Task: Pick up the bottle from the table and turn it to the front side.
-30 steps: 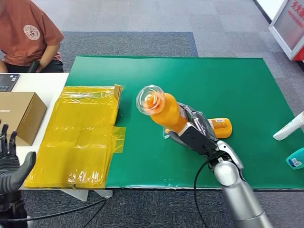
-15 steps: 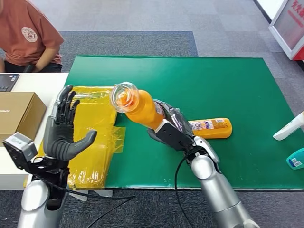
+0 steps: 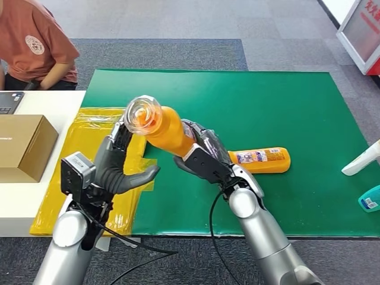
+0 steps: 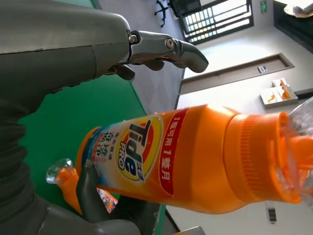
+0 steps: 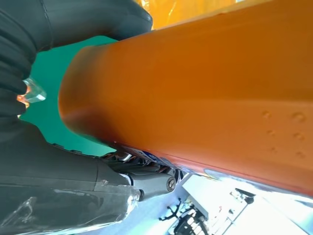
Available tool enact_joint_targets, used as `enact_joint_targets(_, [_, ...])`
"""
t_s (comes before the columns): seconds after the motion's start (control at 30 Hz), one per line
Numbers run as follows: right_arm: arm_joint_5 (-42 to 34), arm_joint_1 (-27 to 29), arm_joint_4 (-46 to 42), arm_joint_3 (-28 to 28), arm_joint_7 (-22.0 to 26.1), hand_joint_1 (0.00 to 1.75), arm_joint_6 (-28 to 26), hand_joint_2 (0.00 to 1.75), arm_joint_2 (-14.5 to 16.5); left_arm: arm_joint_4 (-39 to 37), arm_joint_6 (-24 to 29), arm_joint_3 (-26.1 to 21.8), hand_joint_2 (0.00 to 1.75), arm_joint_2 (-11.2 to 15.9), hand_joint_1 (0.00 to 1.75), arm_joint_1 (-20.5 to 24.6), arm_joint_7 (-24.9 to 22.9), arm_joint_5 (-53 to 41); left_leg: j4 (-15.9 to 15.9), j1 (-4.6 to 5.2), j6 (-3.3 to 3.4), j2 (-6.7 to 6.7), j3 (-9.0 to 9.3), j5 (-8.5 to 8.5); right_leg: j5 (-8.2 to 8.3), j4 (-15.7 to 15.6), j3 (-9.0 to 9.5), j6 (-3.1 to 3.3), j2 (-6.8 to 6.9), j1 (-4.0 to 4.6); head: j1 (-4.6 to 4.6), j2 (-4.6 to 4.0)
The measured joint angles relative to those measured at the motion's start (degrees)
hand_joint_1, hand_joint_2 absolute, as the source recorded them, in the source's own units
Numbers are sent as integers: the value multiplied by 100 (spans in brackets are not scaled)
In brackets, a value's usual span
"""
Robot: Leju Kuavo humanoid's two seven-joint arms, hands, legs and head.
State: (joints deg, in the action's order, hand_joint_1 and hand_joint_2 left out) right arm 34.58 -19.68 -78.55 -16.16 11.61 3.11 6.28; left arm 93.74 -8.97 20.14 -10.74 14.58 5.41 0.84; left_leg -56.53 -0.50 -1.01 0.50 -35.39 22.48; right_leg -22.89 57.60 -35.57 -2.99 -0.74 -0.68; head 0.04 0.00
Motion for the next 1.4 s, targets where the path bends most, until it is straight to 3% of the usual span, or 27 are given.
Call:
enact_joint_targets(0.7, [-7,-42,-140,-396,39,175,-26,175,69,-267,352,176,175,102,0,268,-25,-403,0,0,-1,0,0,0,0,0,-1,0,0,0,-1,0])
enact_joint_targets(1.4, [11,8,-199,-642,39,175,-40,175,69,-267,355,227,175,184,0,338,-21,-420,0,0,-1,0,0,-1,0,0,-2,1,0,0,0,0])
